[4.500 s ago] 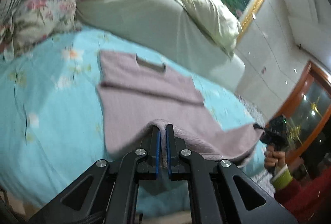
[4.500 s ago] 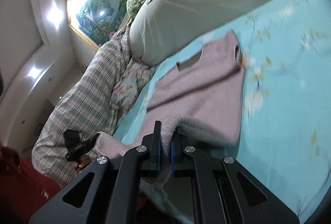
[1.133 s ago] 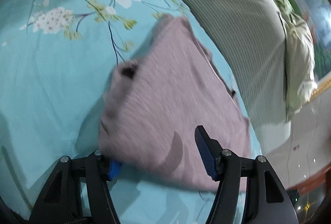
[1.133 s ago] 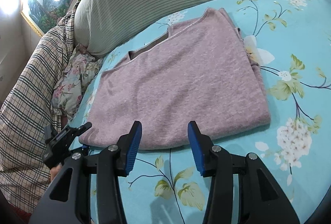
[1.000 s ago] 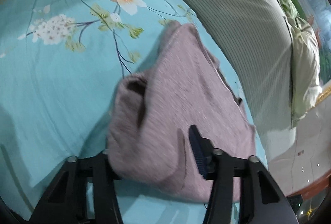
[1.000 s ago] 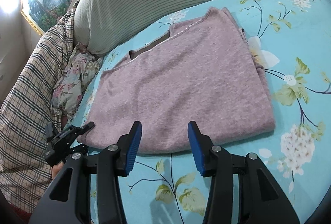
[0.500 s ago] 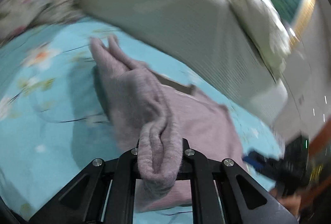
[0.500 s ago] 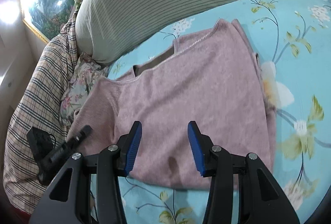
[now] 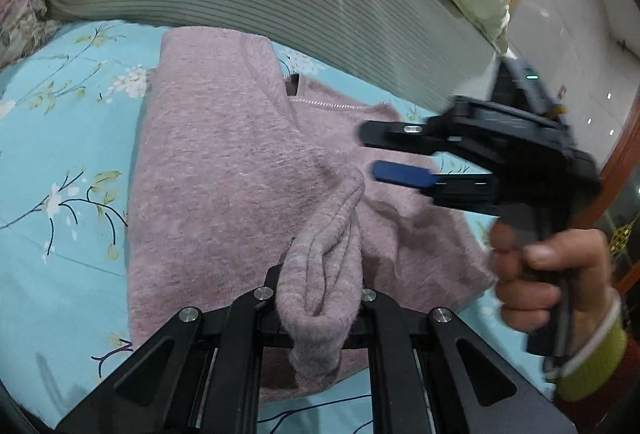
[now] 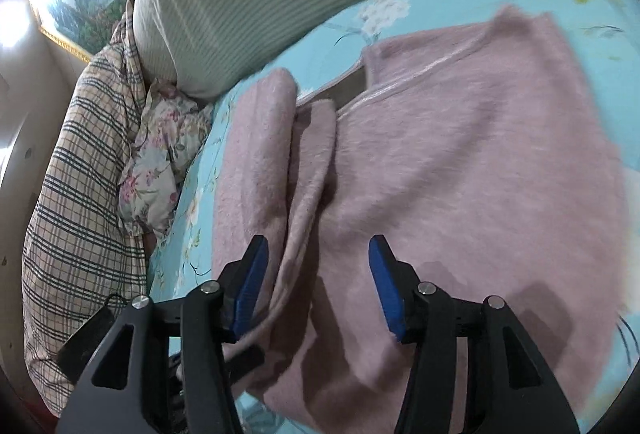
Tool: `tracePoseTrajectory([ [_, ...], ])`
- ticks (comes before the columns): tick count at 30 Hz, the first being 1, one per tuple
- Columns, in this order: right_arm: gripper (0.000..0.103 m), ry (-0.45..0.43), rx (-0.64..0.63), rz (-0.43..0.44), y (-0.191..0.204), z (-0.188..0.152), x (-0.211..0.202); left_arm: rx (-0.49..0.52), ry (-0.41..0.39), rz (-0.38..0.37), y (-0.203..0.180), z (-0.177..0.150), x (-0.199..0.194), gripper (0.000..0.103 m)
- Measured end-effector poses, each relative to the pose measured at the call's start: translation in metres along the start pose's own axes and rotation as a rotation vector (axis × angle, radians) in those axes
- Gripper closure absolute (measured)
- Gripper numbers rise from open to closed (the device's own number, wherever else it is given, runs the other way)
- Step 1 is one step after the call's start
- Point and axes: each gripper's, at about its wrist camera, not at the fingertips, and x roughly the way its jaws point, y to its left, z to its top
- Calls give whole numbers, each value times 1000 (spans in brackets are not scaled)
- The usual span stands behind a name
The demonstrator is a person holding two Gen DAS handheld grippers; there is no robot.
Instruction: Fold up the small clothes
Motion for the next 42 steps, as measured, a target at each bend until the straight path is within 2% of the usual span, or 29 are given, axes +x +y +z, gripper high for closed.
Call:
tracePoseTrajectory([
  [2,49,14,1,17,3,9,14,-12,1,-13,6,-2,-5,94],
  [6,41,44,15,55,8,27,39,-12,6,-16,4,-3,0,94],
  [13,40,45,-6,76,29,48,60,-17,10,-22,7,-2,3,94],
  [14,43,37,-26,69,34,49,61,-13,13,-17,6,-2,5,94],
  [15,62,27,-63,38,41,49,62,-11,14,-11,5,-1,8,94],
  [17,88,25,-117,-20,51,49,63,4,20,9,1,0,9,94],
  [22,89,-55,-156,-39,49,49,23,29,15,3,-15,8,-3,94],
  [25,90,-100,-177,-84,41,51,-10,51,12,-36,-34,15,-7,94],
  [30,90,-143,-129,-167,-4,54,-57,77,43,-130,-76,22,11,94],
  [35,90,-131,-71,-264,-54,48,-69,101,104,-173,-110,13,45,94],
  [39,90,-174,-57,-255,-71,47,-85,128,134,-193,-130,11,62,94],
  [42,90,-163,-73,-256,-76,50,-82,149,126,-198,-138,14,65,94],
])
